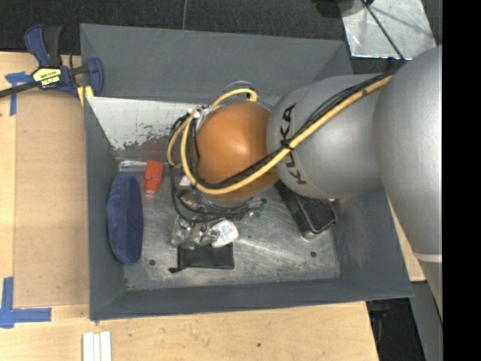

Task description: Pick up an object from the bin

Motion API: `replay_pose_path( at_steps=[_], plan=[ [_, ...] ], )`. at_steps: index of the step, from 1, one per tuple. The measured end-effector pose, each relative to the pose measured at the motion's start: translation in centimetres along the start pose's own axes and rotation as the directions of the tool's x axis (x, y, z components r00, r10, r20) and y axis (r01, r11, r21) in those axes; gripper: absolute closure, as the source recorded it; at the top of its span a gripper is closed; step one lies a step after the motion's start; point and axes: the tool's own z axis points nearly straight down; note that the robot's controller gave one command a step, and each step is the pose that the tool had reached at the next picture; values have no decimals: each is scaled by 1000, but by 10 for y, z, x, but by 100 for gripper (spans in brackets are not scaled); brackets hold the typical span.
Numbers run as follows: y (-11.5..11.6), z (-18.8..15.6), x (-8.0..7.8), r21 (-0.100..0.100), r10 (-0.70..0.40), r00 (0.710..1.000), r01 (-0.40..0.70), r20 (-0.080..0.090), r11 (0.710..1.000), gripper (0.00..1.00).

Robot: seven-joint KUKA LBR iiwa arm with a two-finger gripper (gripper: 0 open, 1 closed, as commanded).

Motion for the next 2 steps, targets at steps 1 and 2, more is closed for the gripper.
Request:
replay_pose_path(
  at_steps=[1,2],
  plan=[
    [17,-105,-11,5,-16,1000,16,4,1000,100],
    [18,-100,-10,-1,-14,1000,14,-2,1000,0]
  ],
)
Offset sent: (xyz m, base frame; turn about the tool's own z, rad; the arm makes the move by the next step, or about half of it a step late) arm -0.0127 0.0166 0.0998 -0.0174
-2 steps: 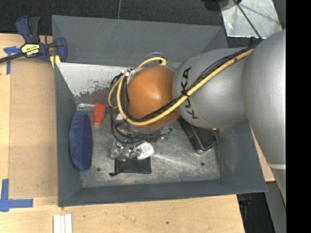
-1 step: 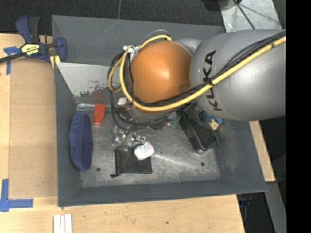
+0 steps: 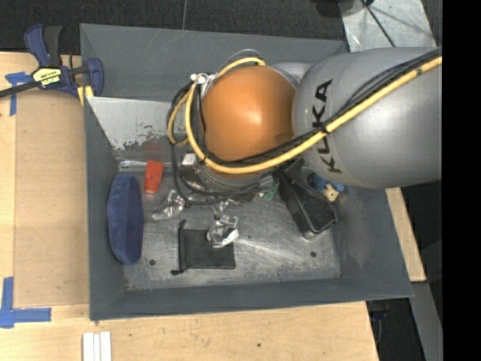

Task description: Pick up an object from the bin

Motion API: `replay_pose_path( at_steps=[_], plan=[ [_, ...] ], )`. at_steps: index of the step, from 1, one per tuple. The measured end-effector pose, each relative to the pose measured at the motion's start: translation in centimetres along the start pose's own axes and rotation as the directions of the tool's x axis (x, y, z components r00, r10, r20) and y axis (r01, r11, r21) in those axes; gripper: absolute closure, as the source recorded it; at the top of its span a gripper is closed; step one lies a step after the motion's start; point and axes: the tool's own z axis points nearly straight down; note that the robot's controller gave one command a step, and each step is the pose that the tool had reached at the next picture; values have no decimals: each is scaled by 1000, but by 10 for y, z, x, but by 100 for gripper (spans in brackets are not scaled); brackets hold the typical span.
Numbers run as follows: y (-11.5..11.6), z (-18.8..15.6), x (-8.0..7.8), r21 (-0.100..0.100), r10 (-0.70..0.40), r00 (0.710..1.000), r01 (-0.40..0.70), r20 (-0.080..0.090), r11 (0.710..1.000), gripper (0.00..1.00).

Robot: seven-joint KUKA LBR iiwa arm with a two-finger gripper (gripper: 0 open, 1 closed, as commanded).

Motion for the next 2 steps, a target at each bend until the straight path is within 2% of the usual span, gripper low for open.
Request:
replay_pose_path(
  at_steps=[1,2],
  plan=[
    [-37,115,39,1,-83,997,83,4,997,0],
    [-37,110,34,9,-86,996,86,13,996,100]
  ],
)
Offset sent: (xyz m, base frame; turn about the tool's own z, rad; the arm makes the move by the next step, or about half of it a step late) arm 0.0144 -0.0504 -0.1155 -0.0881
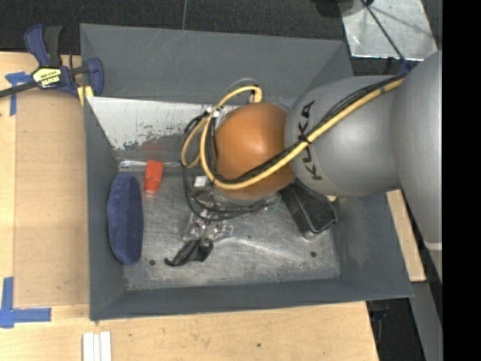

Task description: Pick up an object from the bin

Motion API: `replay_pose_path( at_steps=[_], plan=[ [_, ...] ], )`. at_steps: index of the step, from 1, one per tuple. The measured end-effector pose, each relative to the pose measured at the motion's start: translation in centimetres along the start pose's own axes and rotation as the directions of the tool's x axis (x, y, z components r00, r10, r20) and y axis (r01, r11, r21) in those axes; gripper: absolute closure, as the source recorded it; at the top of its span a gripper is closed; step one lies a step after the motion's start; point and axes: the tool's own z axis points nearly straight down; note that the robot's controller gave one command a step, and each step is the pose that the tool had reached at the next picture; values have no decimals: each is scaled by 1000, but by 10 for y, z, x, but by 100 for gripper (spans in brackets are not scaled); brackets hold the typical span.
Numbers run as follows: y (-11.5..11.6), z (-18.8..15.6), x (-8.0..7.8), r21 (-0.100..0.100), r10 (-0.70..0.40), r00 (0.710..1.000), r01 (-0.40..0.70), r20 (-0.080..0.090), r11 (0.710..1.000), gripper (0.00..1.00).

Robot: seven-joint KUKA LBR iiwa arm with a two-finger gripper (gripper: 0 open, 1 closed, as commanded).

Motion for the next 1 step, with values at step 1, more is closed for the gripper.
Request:
replay_pose_path(
  at_steps=[1],
  plan=[
    [13,-127,1,-2,31,999,-31,-9,1000,100]
  ],
)
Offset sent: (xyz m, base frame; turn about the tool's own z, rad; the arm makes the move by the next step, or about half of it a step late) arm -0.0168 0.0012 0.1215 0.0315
